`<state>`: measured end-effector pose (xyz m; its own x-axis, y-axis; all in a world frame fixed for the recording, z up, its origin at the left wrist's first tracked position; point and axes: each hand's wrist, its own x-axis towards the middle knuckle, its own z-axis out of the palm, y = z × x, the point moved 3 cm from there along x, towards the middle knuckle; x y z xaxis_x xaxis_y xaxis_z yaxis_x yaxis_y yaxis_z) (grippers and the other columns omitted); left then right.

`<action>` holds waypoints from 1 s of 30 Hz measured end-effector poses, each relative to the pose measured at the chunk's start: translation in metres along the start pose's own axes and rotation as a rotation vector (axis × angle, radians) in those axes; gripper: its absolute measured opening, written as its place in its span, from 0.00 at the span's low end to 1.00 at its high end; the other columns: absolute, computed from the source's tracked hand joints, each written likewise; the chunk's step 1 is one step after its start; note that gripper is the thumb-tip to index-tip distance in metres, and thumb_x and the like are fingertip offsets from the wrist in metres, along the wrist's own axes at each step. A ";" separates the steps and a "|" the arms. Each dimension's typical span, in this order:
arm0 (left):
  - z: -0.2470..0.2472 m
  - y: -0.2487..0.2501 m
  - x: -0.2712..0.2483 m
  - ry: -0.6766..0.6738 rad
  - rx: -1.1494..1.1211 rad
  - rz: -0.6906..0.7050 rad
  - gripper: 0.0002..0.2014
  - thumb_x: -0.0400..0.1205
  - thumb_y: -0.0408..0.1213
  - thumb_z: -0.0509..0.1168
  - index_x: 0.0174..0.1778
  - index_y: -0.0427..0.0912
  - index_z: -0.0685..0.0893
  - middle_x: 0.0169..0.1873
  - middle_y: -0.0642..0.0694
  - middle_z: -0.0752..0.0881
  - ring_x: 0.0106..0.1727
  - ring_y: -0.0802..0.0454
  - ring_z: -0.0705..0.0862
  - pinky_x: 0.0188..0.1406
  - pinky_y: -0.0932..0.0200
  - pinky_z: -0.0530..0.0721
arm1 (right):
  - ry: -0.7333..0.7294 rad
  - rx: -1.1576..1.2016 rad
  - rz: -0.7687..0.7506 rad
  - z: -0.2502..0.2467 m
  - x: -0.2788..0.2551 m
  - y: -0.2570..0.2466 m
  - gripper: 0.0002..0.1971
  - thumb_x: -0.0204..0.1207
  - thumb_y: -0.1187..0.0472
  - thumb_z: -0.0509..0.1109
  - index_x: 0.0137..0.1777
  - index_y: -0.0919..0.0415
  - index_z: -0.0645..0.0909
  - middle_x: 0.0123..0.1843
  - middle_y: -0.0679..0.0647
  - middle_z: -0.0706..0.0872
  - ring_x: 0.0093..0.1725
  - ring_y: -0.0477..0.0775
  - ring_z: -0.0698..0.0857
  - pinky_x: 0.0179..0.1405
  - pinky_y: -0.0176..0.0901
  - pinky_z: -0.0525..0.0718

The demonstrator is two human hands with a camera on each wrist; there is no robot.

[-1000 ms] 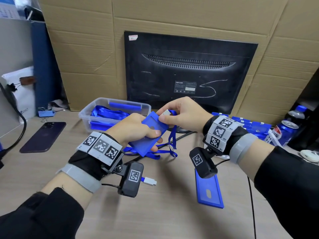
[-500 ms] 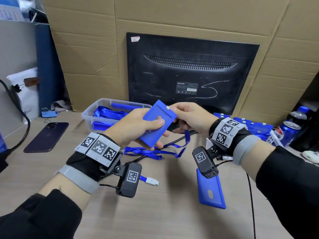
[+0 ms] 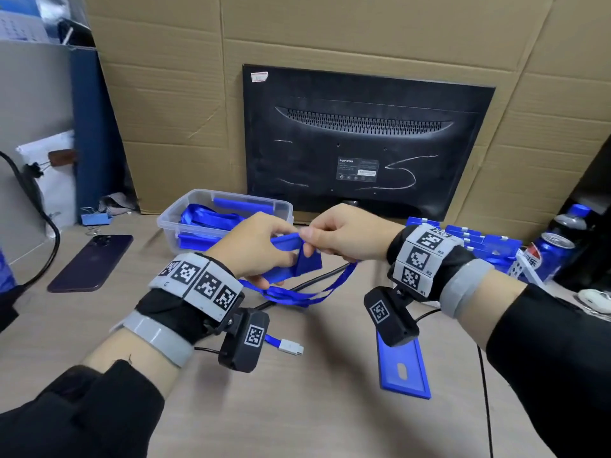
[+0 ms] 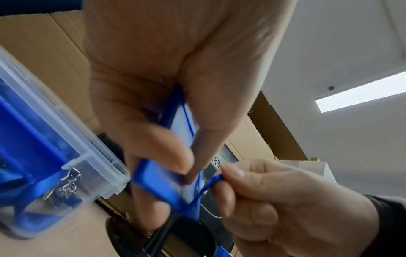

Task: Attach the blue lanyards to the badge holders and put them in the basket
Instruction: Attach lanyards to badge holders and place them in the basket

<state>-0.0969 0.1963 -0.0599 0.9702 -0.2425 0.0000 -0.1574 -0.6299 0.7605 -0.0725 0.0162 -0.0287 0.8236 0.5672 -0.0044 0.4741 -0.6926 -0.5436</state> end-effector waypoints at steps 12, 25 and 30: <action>-0.009 0.014 -0.013 -0.224 -0.341 0.029 0.08 0.86 0.35 0.73 0.58 0.36 0.91 0.54 0.38 0.93 0.52 0.39 0.95 0.37 0.45 0.94 | 0.111 0.169 0.062 0.006 -0.003 0.031 0.17 0.81 0.52 0.65 0.36 0.63 0.74 0.24 0.41 0.66 0.25 0.46 0.60 0.25 0.40 0.60; -0.012 0.000 -0.002 0.117 -0.147 -0.156 0.16 0.77 0.41 0.83 0.44 0.40 0.82 0.45 0.38 0.90 0.33 0.36 0.94 0.36 0.45 0.95 | -0.084 -0.021 -0.025 0.009 -0.011 0.000 0.18 0.91 0.48 0.64 0.44 0.48 0.93 0.31 0.41 0.77 0.28 0.37 0.76 0.29 0.26 0.70; -0.003 -0.007 -0.003 -0.130 0.047 -0.147 0.20 0.73 0.41 0.83 0.49 0.31 0.86 0.43 0.41 0.85 0.38 0.39 0.94 0.43 0.39 0.96 | -0.005 -0.091 -0.071 0.003 -0.005 -0.004 0.20 0.92 0.47 0.63 0.42 0.47 0.91 0.27 0.41 0.75 0.29 0.43 0.70 0.34 0.37 0.70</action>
<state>-0.0976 0.2037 -0.0628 0.9518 -0.2370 -0.1948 -0.0277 -0.6986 0.7150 -0.0794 0.0168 -0.0291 0.7857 0.6180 0.0271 0.5574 -0.6883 -0.4643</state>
